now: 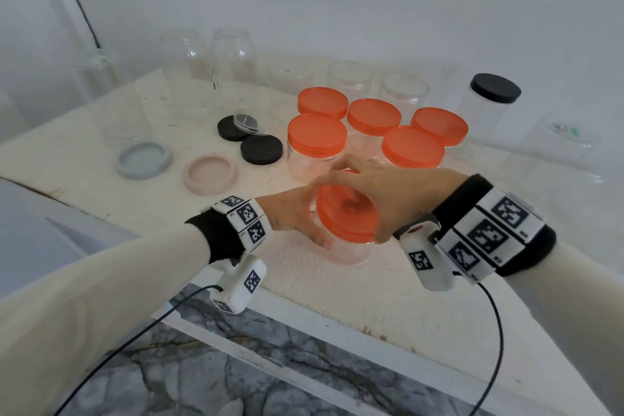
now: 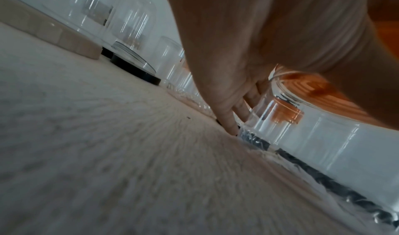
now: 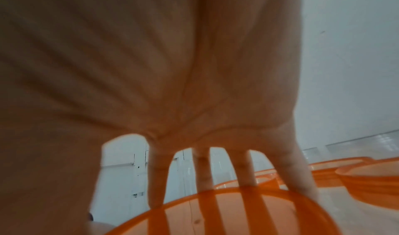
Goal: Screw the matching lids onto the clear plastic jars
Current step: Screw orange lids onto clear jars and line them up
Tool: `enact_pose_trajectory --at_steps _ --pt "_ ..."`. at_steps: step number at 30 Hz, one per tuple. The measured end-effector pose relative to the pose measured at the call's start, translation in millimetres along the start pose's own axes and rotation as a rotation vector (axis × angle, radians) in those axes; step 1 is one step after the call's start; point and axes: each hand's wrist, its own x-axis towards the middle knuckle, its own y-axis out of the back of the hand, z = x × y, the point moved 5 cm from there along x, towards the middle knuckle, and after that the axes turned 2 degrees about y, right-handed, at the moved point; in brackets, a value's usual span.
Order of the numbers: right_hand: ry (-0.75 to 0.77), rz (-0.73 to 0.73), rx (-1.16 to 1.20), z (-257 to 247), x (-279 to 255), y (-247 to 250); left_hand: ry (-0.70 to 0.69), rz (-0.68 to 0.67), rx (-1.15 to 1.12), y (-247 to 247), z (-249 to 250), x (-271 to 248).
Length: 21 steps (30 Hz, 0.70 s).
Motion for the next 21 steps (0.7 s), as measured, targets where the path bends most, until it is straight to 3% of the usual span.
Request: enact_pose_trajectory --at_steps 5,12,21 --pt "0.008 -0.027 -0.005 -2.7 2.2 0.5 0.025 0.013 0.015 0.8 -0.1 -0.9" --pt "-0.020 0.044 -0.076 -4.4 2.7 7.3 0.018 0.049 0.038 2.8 -0.5 -1.0" --pt "-0.215 0.188 -0.183 -4.7 2.3 3.1 -0.035 0.052 -0.004 2.1 0.8 0.6"
